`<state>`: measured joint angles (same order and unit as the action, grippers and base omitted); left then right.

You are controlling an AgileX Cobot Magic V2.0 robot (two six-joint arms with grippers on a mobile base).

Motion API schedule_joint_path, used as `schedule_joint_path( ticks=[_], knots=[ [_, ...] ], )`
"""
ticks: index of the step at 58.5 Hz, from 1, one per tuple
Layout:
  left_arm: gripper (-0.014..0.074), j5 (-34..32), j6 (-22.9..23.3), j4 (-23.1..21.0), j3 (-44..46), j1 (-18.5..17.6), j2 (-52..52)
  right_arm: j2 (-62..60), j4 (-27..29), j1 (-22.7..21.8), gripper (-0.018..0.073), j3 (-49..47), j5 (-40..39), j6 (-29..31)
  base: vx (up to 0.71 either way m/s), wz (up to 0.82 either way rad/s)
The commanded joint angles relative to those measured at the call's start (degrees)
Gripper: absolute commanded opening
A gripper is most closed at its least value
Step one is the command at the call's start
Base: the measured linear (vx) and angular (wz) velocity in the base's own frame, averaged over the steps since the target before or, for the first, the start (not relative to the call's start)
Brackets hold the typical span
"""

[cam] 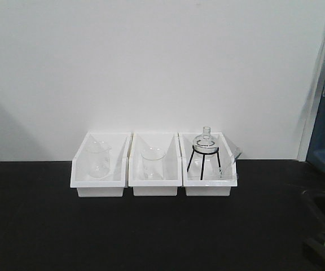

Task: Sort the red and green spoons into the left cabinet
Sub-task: 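Lift both spoons out of the beakers and raise the grippers, then drive the base away from the bench holding both spoons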

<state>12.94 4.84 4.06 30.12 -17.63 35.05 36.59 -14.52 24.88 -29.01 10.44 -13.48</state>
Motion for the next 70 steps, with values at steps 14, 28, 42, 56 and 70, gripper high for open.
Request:
schedule_joint_path(
  ticks=[14, 28, 42, 56, 70],
  knots=[
    [0.0000, 2.6, -3.5, -0.8, 3.2, -0.4, -2.9, -4.9, -0.1, -0.2, -0.0005, -1.8, -0.5, 0.2, 0.00, 0.00],
    [0.0000, 3.1, -3.4, -0.7, 3.2, -0.4, -2.9, -4.9, -0.3, -0.2, -0.0004, -1.8, -1.0, 0.2, 0.00, 0.00],
    [0.0000, 3.1, -3.4, -0.7, 3.1, -0.4, -2.9, -4.9, -0.3, -0.2, -0.0004, -1.8, -1.0, 0.2, 0.00, 0.00],
    [0.0000, 3.2, -3.4, -0.7, 3.1, -0.4, -2.9, -4.9, -0.3, -0.2, -0.0004, -1.8, -1.0, 0.2, 0.00, 0.00],
    [0.0000, 3.2, -3.4, -0.7, 3.1, -0.4, -2.9, -4.9, -0.3, -0.2, -0.0004, -1.8, -1.0, 0.2, 0.00, 0.00]
  ],
)
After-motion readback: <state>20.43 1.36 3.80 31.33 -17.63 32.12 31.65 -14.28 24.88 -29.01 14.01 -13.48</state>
